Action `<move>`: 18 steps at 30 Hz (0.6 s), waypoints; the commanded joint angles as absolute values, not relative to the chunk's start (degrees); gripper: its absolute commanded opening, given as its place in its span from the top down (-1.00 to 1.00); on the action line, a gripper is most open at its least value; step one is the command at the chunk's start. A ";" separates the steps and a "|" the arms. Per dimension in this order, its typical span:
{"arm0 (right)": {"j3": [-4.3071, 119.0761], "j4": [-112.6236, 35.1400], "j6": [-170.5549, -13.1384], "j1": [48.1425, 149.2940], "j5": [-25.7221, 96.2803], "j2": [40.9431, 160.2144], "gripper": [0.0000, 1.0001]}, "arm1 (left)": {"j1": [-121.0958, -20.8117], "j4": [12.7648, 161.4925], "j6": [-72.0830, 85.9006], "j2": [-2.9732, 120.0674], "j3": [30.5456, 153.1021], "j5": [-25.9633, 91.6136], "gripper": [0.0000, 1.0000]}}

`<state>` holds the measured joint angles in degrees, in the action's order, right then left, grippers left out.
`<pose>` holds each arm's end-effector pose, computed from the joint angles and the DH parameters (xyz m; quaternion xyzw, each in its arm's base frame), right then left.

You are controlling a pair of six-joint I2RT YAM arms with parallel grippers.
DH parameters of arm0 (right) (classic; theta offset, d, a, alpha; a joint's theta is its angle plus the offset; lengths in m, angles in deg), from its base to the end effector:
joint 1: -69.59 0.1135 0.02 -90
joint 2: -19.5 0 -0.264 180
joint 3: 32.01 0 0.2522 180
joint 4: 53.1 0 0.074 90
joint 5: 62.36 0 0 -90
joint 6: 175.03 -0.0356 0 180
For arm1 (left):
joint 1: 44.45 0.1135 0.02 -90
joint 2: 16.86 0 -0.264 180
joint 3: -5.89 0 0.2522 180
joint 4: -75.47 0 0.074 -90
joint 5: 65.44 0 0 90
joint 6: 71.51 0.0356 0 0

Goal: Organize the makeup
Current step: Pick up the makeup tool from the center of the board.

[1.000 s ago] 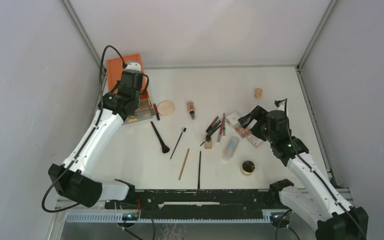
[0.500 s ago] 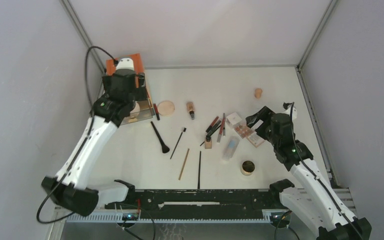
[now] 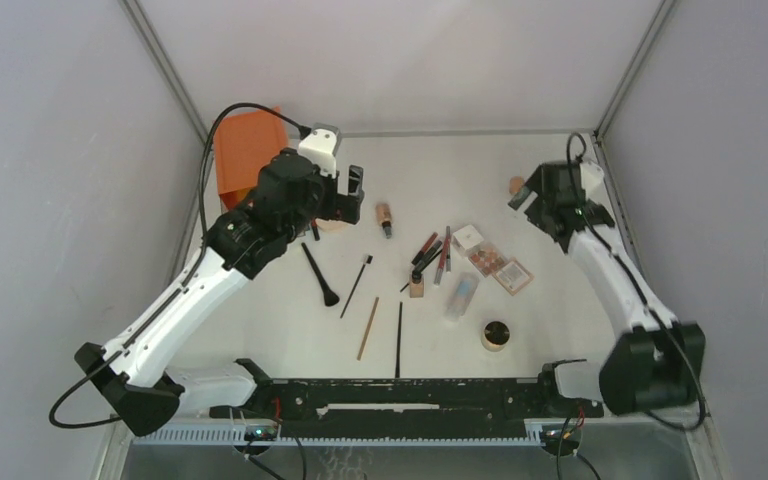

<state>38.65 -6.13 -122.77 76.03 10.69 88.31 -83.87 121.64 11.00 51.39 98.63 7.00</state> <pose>0.2525 0.0181 0.2912 0.3008 0.8651 0.0158 0.4011 0.2015 -0.1517 0.4234 0.1425 0.8098 -0.1050 0.5593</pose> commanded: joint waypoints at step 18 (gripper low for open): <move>102.57 3.89 -106.45 69.95 17.99 153.60 -0.51 | -83.83 120.98 11.23 39.48 88.55 6.45 -1.00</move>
